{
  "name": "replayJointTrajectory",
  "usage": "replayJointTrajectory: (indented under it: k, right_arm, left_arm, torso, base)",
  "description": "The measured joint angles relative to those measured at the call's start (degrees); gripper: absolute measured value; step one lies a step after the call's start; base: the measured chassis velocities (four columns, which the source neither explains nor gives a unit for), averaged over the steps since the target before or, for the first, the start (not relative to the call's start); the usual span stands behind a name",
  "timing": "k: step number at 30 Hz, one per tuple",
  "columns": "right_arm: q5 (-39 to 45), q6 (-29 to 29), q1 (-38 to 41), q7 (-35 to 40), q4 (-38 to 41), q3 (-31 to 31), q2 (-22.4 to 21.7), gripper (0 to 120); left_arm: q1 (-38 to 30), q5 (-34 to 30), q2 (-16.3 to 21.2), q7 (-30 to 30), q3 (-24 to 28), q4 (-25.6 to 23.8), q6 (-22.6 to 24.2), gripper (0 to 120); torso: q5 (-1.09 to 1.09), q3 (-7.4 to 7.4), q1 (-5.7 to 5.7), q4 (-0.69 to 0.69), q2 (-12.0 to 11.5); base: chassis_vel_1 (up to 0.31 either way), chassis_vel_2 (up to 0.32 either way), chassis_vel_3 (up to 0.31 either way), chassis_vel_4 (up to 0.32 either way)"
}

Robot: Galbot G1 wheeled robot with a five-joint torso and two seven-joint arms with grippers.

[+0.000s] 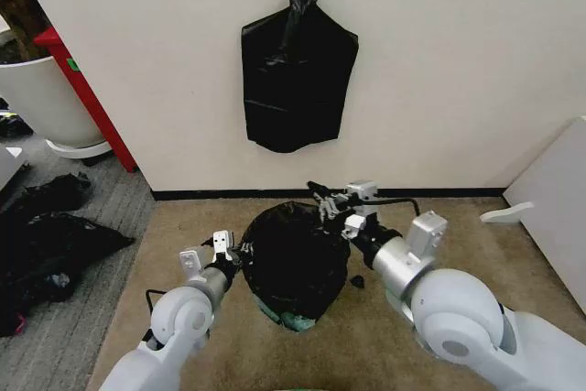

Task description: Place the garbage bag over the trash bin.

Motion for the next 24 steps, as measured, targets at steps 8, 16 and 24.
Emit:
replayJointTrajectory:
  k: [8, 16, 24]
  right_arm:
    - [-1.0, 0.6, -0.5, 2.1, -0.1, 0.7, 1.2, 0]
    - [-0.1, 0.7, -0.1, 3.5, -1.1, 1.5, 1.2, 0]
    - [0.2, 0.8, -0.2, 4.8, -1.8, 1.7, 1.2, 0]
  left_arm:
    - [-0.2, -0.7, -0.2, -0.1, 0.4, 0.5, 0.4, 7]
    - [0.5, 1.6, -0.3, 3.2, 0.4, 0.8, -1.1, 37]
    - [2.9, 4.7, 1.7, 5.1, -1.2, -3.1, -3.8, 66]
  torso:
    - [0.01, 0.00, 0.00, 0.01, 0.0]
    - [-0.01, 0.00, 0.00, 0.00, 0.0]
    - [-0.01, 0.00, 0.00, 0.00, 0.0]
  base:
    - [0.000, 0.000, 0.000, 0.000]
    - [0.000, 0.000, 0.000, 0.000]
    - [0.000, 0.000, 0.000, 0.000]
